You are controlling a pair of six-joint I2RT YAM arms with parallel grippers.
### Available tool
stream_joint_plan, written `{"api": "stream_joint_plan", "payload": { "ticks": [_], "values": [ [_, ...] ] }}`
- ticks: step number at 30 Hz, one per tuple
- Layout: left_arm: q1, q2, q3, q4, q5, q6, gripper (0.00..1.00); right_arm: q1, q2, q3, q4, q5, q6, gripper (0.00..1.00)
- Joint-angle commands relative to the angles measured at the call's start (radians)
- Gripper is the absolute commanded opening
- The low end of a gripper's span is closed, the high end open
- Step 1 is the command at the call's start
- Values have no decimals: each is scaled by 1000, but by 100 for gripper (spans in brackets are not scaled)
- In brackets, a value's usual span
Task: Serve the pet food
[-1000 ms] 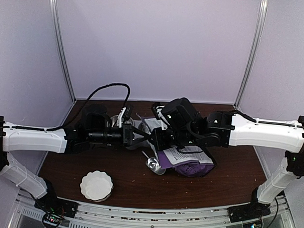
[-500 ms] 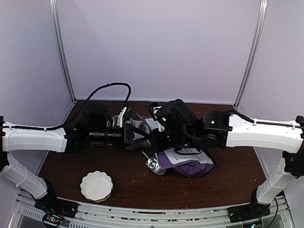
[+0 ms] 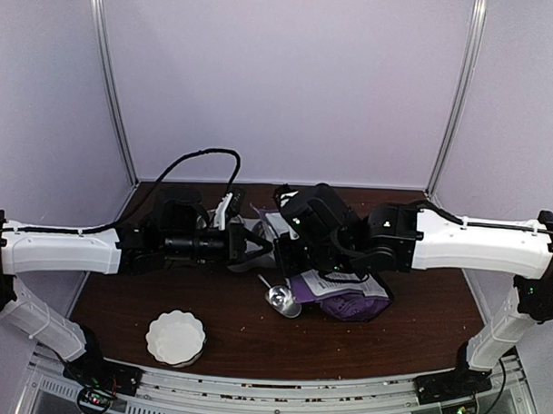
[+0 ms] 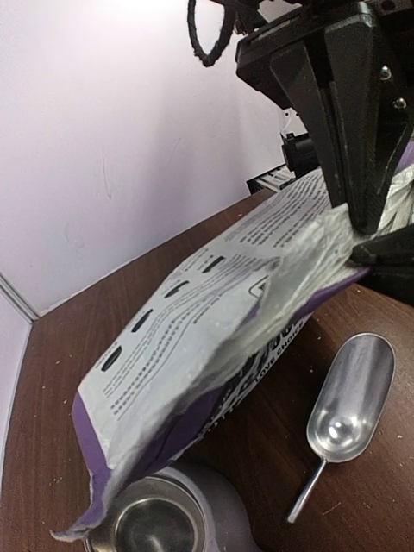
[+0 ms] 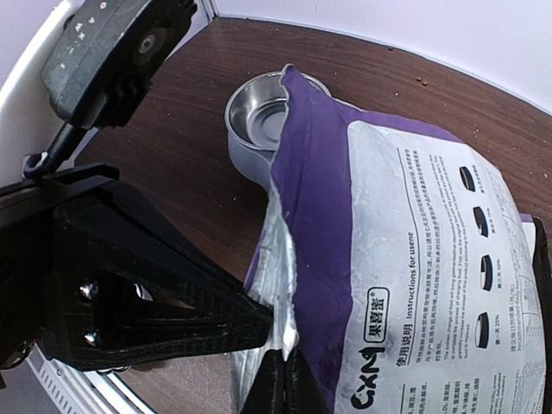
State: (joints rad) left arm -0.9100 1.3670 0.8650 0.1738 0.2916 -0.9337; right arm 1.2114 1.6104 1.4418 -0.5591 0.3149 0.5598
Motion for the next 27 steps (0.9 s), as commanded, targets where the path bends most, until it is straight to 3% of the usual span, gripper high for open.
{"api": "stream_joint_plan", "payload": {
  "ticks": [1, 14, 27],
  "values": [
    [22, -11, 12, -75, -78, 19, 0, -12, -21, 24, -94, 140, -5, 0],
    [22, -13, 11, -54, -65, 19, 0, -12, -42, 12, -79, 135, -6, 0],
    [25, -57, -23, -126, -161, -25, 0, -50, -135, 49, -186, 260, -30, 0]
  ]
}}
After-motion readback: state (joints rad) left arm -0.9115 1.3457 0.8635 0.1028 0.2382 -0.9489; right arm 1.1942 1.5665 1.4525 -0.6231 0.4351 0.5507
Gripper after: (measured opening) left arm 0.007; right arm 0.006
